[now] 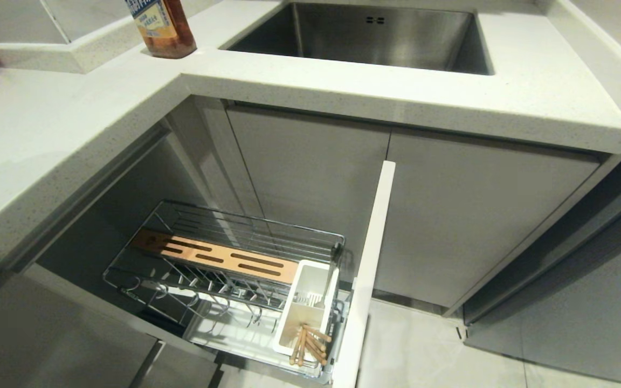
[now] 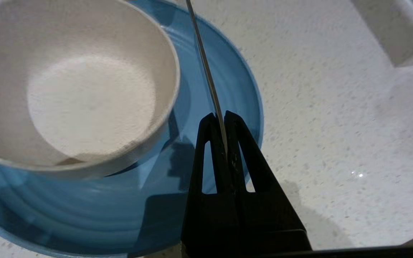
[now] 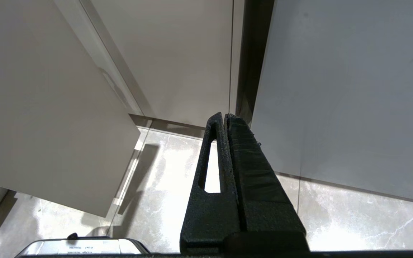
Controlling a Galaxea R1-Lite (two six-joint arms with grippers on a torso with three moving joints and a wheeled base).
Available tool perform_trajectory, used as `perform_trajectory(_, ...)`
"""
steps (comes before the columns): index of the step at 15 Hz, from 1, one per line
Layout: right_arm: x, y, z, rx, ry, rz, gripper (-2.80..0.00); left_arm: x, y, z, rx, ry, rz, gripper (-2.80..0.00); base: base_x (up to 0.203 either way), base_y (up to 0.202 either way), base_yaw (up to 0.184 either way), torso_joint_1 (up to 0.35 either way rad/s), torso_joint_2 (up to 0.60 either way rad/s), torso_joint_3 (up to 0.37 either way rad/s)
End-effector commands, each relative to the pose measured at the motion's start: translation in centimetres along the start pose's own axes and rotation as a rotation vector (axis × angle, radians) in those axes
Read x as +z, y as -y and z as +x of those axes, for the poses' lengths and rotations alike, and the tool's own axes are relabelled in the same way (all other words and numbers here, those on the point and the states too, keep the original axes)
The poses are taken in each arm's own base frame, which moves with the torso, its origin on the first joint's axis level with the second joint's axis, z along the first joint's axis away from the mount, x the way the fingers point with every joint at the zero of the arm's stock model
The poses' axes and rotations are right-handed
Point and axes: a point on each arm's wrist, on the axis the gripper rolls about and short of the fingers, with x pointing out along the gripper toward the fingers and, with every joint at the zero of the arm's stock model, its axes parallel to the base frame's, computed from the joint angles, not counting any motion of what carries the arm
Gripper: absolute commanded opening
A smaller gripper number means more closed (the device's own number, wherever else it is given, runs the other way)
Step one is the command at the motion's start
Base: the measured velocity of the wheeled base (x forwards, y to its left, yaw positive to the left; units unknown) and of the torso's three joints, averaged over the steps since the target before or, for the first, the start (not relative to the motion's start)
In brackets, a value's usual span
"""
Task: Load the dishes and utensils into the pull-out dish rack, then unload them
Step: Take the chopsticks out of the cupboard
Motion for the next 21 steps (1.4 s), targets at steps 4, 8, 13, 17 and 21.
perform_trajectory(4, 0.0, 0.0, 0.0, 0.0, 0.0, 0.0, -2.8, 0.7, 0.2, -0.3, -0.017, 0.015, -0.007, -2.8, 0.0, 0.0, 0.0, 0.0, 0.0, 0.0)
perform_trajectory(8, 0.0, 0.0, 0.0, 0.0, 0.0, 0.0, -2.8, 0.0, 0.5, 0.5, -0.043, -0.015, -0.004, -2.8, 0.0, 0.0, 0.0, 0.0, 0.0, 0.0)
perform_trajectory(13, 0.0, 0.0, 0.0, 0.0, 0.0, 0.0, -2.8, -0.6, -0.2, 1.1, -0.008, -0.027, 0.003, -2.8, 0.0, 0.0, 0.0, 0.0, 0.0, 0.0)
perform_trajectory(17, 0.0, 0.0, 0.0, 0.0, 0.0, 0.0, -2.8, -0.4, -0.5, 1.1, -0.018, -0.039, -0.002, -2.8, 0.0, 0.0, 0.0, 0.0, 0.0, 0.0)
perform_trajectory(21, 0.0, 0.0, 0.0, 0.0, 0.0, 0.0, -2.8, -1.1, -0.8, 1.4, -0.002, -0.055, 0.013, -2.8, 0.0, 0.0, 0.0, 0.0, 0.0, 0.0)
